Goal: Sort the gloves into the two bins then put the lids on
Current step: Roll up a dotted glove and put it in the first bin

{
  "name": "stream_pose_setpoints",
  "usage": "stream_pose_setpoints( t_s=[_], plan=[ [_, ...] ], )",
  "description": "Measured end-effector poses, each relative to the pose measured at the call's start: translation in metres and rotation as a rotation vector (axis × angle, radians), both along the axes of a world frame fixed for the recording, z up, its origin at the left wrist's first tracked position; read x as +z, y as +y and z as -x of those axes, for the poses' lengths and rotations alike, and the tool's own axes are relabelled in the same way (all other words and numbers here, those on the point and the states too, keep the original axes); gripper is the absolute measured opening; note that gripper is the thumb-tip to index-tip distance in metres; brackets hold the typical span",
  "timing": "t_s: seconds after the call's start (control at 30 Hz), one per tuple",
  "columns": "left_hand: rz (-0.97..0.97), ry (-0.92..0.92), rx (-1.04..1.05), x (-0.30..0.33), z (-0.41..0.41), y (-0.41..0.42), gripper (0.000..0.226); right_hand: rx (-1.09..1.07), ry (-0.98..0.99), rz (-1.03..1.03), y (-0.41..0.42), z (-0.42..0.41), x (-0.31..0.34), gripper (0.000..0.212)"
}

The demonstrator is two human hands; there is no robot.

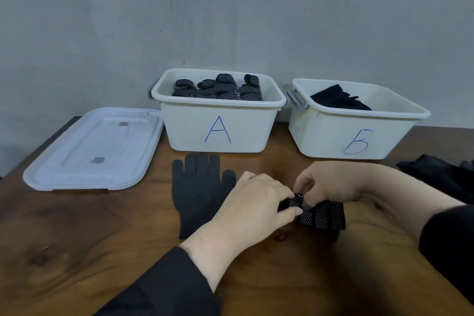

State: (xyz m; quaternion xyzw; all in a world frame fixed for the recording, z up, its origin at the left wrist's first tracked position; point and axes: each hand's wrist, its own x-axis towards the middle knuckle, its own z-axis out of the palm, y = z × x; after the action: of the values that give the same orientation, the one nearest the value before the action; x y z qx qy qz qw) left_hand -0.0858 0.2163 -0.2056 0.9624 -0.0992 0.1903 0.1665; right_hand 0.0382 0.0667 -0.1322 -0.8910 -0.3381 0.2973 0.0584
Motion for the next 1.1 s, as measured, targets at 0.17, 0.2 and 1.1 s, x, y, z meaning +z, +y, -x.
stream_pose_setpoints(
  t_s=[0.17,0.2,1.1],
  plan=[
    [0.083,-0.422,0.093,0.017,0.007,0.039,0.028,-0.16,0.178,-0.255,-0.014,-0.001,0.008,0.02],
    [0.097,-0.526,0.134,0.018,0.008,0.054,0.026,-0.224,0.285,-0.368,-0.013,0.0,0.015,0.018],
    [0.144,-0.565,0.505,0.017,0.005,0.187,0.045,-0.26,-0.205,-0.574,0.301,-0.061,0.068,0.014]
  ],
)
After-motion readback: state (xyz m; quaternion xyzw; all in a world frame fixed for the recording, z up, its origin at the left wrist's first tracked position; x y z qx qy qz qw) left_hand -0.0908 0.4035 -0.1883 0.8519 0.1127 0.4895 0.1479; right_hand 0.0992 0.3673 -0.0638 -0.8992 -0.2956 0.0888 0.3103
